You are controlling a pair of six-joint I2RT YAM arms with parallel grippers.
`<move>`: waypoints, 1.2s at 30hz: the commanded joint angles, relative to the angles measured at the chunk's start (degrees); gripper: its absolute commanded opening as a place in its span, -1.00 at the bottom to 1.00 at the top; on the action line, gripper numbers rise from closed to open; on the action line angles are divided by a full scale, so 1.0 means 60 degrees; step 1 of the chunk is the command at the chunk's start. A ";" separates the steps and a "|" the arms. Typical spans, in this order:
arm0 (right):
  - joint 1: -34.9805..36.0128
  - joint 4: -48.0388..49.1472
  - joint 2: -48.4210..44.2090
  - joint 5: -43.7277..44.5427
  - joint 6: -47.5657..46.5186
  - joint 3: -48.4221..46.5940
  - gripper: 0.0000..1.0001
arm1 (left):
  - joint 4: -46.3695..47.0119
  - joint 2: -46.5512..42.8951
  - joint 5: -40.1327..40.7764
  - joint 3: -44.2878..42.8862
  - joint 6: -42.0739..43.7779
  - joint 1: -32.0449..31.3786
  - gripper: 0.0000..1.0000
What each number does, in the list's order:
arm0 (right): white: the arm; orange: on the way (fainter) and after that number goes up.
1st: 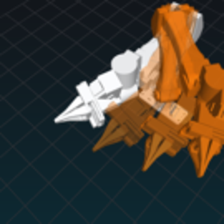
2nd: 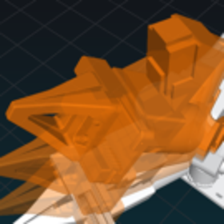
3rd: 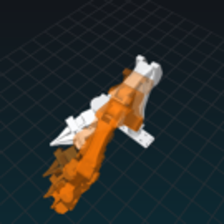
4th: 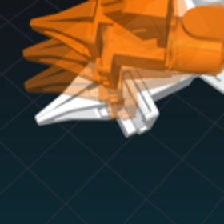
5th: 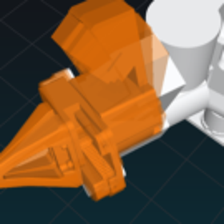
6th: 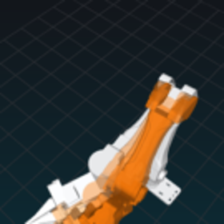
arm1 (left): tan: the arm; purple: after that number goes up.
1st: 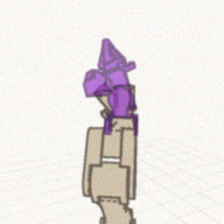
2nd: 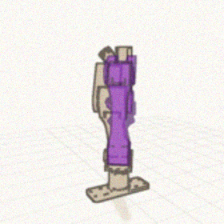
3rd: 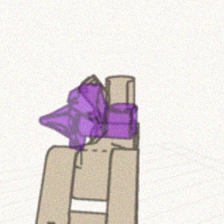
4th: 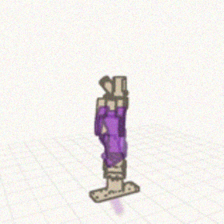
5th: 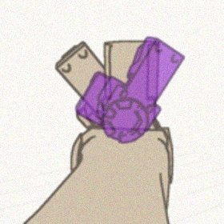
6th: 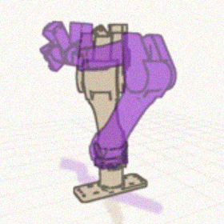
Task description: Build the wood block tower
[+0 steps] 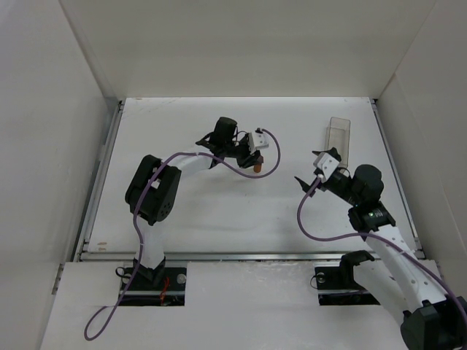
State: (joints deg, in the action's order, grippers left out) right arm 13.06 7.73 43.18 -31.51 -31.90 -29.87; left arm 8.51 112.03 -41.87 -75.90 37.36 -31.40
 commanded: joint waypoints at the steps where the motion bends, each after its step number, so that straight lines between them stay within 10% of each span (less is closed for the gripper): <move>1: -0.0082 0.0104 0.0040 -0.0183 0.0043 -0.0193 1.00 | -0.0086 -0.0024 -0.0493 -0.0402 0.0583 0.0033 -1.00; 16: -0.0082 0.0016 -0.0048 -0.0183 0.0043 -0.0193 1.00 | -0.0086 0.0064 -0.0405 -0.0402 0.0584 0.0033 -0.98; 36: -0.0082 0.0016 -0.0048 -0.0183 0.0043 -0.0193 1.00 | -0.0174 0.0064 -0.0317 -0.0402 0.0584 0.0121 -0.24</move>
State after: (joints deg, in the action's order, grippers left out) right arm 13.06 6.85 43.57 -31.55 -31.90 -29.87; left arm 7.84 112.12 -42.35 -76.03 40.05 -31.00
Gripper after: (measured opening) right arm 0.999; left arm 0.373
